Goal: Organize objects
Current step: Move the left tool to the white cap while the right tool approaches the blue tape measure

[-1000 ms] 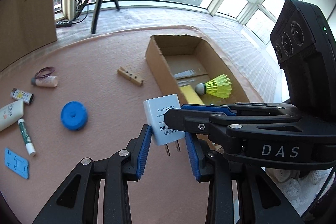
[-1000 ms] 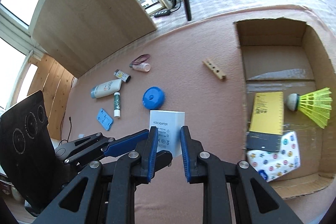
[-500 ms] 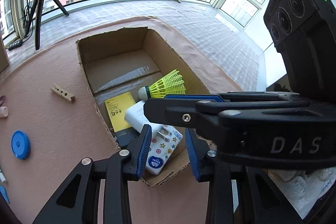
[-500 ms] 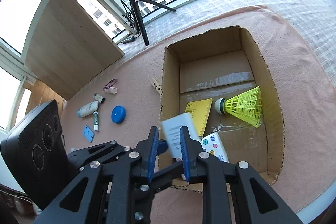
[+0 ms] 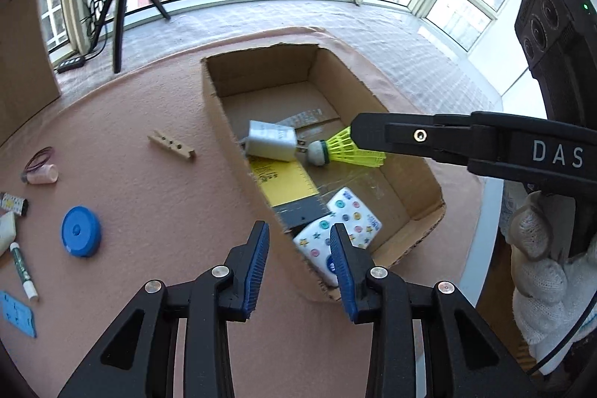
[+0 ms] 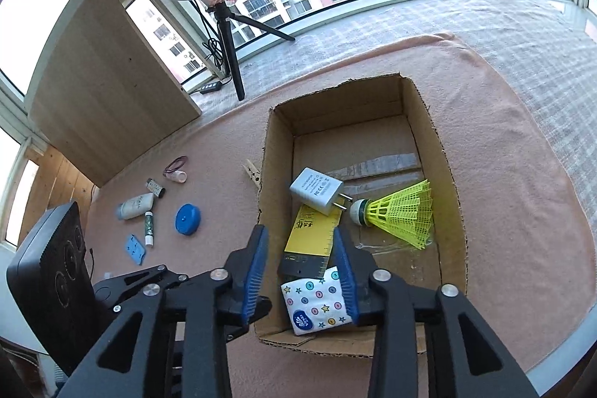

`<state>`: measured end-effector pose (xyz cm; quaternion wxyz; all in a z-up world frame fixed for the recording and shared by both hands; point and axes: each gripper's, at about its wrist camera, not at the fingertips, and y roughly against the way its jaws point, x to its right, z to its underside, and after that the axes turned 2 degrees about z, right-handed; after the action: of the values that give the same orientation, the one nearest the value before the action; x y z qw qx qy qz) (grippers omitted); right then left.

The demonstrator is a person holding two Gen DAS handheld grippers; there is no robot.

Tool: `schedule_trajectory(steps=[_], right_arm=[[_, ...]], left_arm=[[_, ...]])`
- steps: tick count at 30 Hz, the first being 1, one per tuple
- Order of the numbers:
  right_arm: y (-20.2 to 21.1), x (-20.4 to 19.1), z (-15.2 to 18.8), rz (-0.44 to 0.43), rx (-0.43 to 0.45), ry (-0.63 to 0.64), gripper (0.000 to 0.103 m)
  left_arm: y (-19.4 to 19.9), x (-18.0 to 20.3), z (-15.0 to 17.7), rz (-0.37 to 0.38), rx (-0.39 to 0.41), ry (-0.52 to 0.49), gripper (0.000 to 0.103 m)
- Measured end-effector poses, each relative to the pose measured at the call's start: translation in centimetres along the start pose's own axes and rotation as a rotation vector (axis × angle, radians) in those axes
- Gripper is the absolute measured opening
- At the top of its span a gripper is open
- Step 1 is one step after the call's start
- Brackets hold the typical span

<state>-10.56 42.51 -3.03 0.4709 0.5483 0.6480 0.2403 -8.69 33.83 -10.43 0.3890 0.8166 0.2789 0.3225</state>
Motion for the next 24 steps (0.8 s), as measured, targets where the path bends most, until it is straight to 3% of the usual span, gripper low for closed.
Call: schedule_trajectory(steps=[4,10,19,24], right_arm=[[-1.0,-1.6,0.3,0.006,-0.007,0.034,0.042],[-2.6,-5.1,0.4,-0.029,-0.018,0.093,0.053],[-6.0,-12.8,0.6,-0.063,-0.051,0.252,0.057],[-9.5,-16.6,1.1,-0.051,-0.104,0.334,0.062]], left_arm=[[1.9,-3.7,1.4,-0.06,0.012,0.061,0.045],[6.1,-9.9,4.7,-0.169,0.042,0.178,0.047],[13.0,-20.0,11.4,-0.331,0.065,0.408,0.049],[16.4,-24.7,15.4,-0.417,0.079,0.514,0.062]])
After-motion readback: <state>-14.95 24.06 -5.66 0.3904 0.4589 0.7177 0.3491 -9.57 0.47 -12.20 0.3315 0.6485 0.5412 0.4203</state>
